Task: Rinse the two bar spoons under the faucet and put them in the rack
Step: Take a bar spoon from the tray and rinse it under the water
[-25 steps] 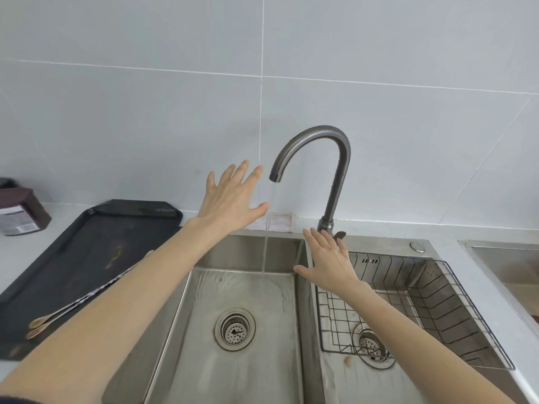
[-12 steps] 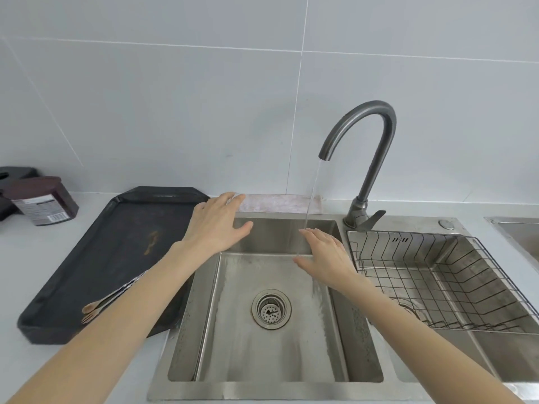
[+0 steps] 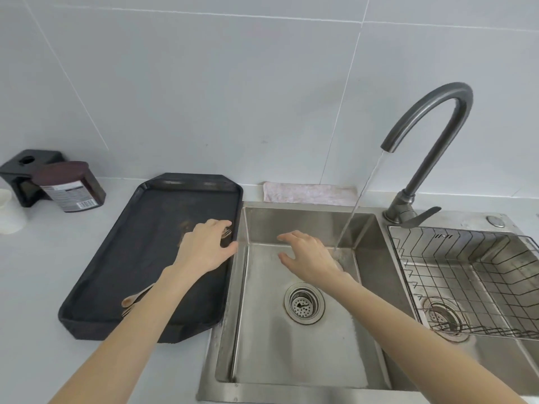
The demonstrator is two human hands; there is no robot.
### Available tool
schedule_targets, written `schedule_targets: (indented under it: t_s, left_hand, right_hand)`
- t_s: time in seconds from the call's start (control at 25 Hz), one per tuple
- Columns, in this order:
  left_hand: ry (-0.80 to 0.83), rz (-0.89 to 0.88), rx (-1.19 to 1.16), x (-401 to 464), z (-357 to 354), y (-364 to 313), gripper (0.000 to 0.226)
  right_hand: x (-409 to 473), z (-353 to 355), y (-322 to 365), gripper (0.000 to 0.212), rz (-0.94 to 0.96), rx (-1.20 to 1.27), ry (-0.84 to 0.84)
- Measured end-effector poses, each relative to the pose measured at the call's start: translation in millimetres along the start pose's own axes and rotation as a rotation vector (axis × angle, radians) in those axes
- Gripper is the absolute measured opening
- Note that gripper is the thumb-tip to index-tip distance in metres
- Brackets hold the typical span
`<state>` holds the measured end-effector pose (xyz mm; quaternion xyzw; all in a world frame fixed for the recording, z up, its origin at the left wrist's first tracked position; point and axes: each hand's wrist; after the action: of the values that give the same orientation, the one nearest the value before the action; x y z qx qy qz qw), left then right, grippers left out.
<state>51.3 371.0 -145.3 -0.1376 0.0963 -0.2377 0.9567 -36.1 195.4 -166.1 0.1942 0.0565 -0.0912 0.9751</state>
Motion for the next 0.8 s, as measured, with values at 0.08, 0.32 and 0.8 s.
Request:
schedule_targets:
  t_s: [0.08,0.32,0.8]
  left_hand:
    - [0.027,0.042,-0.011,2,-6,17,0.049]
    - [0.091,0.189,-0.05,8,-29,60,0.044]
    - [0.1,0.308,-0.101,20,-55,108,0.028]
  right_hand:
    - [13,-9,15,0.04,0.015,0.014,0.021]
    - [44,-37,54,0.037,0.041,0.06,0.092]
    - [103,-80,100,0.035,0.098,0.026,0.255]
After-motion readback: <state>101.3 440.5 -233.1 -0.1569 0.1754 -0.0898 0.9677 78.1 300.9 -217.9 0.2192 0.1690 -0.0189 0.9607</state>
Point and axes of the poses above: each hand's wrist, its own x-axis towards the middle knuckle, its own z-axis out of the back of the hand, y = z × x
